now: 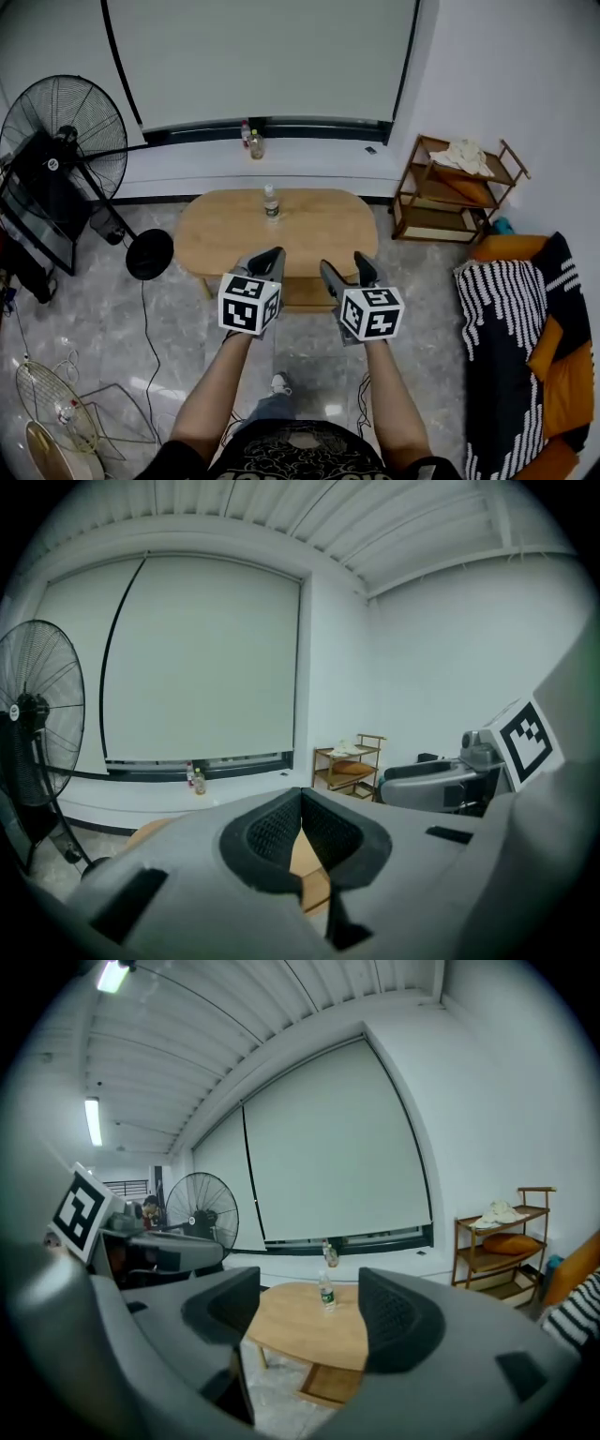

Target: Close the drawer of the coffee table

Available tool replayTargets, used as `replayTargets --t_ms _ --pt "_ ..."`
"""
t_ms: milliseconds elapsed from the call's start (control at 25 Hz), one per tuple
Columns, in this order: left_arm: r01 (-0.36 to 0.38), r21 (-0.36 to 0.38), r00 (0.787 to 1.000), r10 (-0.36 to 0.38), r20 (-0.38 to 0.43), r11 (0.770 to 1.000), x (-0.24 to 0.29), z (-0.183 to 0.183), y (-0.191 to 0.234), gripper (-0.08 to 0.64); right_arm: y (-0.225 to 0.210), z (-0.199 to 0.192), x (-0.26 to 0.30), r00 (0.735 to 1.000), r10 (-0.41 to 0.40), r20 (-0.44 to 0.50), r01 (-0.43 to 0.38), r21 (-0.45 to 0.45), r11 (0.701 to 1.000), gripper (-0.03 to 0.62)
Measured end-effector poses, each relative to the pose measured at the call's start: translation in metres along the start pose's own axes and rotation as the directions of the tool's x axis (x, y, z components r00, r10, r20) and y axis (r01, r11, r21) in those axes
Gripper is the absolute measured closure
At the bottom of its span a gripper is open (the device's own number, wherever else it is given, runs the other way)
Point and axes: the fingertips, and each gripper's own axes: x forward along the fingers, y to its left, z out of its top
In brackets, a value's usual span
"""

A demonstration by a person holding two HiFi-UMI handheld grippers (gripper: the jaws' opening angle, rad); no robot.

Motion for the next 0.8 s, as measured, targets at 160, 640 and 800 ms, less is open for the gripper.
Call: replayTargets --t_ms 160,640,800 --pt "0.036 -0.013 0.999 -0.036 -0.012 0.999 0.031 0.004 0.039 0.557 -0.001 0.007 0.044 0.999 -0.036 -0.013 0.036 0.006 0.999 0.276" --pt "0.106 -0.041 0.993 -0.108 -0.05 0.994 0.088 -0.017 0.086 0.557 -0.025 -0.014 0.107 0.992 -0.116 -0.058 0.12 0.072 0.99 0.276" --pt "0.108 -0.042 0.992 -0.111 -0.06 0.993 0.098 -0.03 0.086 0.557 -0.034 -0.027 0.115 0.992 -0.108 -0.069 0.113 0.079 0.99 0.276"
